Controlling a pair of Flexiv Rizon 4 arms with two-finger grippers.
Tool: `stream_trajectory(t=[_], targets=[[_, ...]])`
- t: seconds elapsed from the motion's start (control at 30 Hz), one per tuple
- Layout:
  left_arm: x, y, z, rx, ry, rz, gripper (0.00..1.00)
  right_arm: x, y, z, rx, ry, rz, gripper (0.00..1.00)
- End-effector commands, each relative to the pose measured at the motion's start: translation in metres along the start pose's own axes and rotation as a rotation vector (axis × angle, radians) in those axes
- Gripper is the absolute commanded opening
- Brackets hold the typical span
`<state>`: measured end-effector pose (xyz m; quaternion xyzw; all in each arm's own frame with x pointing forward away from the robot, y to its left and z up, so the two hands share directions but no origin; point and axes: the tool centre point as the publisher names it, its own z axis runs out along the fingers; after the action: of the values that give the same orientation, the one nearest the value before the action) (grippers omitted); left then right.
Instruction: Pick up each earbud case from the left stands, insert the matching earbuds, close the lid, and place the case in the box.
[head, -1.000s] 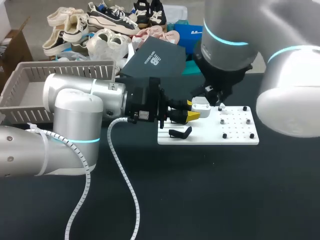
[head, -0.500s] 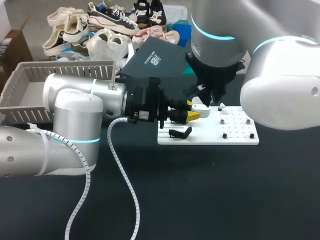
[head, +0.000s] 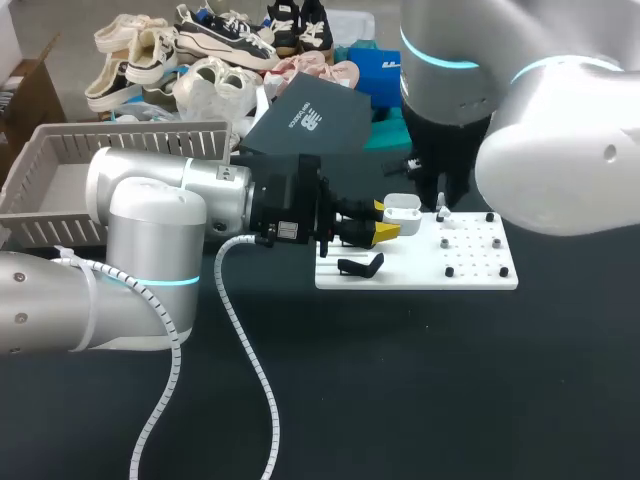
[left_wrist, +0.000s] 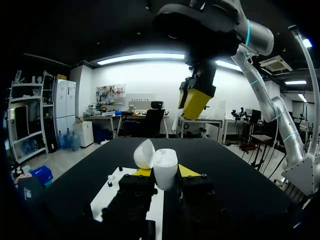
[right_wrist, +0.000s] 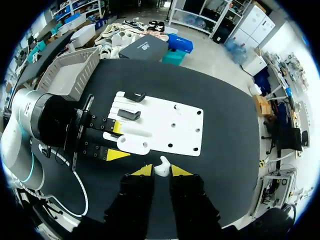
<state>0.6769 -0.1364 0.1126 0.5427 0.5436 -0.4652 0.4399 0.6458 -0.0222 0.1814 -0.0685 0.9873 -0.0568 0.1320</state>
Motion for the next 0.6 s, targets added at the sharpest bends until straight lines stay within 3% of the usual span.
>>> stream_trajectory(t=[0.03,0.17,0.6], targets=[[0.001,0.001,0.001,0.0,-0.002,0.001,0.0,0.003,0.006,-0.002,0.024,0.008,0.075,0.0],[0.001,0.001,0.001,0.0,-0.002,0.001,0.0,0.016,0.004,-0.005,0.033,-0.001,0.082,0.0],[0.001,0.001,0.001,0.0,-0.002,0.001,0.0,0.016,0.004,-0.005,0.033,-0.001,0.082,0.0]])
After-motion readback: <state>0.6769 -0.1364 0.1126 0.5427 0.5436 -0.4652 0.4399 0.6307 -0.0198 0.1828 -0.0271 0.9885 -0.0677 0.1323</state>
